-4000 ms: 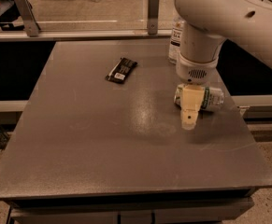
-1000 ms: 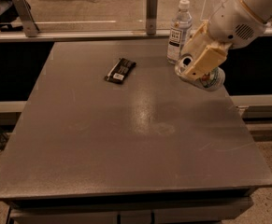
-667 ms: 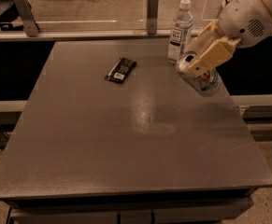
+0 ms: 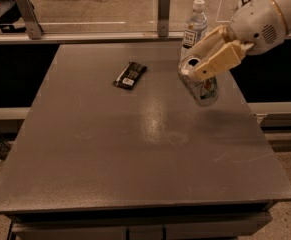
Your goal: Pick 7up can
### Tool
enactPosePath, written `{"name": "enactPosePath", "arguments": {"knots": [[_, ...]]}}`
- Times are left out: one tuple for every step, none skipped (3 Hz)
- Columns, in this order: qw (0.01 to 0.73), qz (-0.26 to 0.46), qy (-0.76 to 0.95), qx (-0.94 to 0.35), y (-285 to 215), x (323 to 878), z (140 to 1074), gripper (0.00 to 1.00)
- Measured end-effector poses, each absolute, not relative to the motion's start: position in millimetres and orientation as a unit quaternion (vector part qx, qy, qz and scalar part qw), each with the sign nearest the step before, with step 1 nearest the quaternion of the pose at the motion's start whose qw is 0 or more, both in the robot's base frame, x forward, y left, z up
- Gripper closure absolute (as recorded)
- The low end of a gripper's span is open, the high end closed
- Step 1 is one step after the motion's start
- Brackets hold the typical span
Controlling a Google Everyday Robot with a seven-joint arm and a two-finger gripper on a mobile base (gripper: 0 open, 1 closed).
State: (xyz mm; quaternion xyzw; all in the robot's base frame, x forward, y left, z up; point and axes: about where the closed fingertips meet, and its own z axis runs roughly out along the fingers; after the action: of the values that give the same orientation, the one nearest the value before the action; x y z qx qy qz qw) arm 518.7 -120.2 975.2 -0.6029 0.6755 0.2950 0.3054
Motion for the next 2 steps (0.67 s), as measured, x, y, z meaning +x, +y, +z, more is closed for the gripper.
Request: {"name": "enactPosePath", "arguments": {"knots": [[0.362, 0.403, 0.608, -0.580, -117, 515, 965, 1.00], [0.411, 0.501, 0.547, -0.531, -129, 498, 974, 1.00]]}}
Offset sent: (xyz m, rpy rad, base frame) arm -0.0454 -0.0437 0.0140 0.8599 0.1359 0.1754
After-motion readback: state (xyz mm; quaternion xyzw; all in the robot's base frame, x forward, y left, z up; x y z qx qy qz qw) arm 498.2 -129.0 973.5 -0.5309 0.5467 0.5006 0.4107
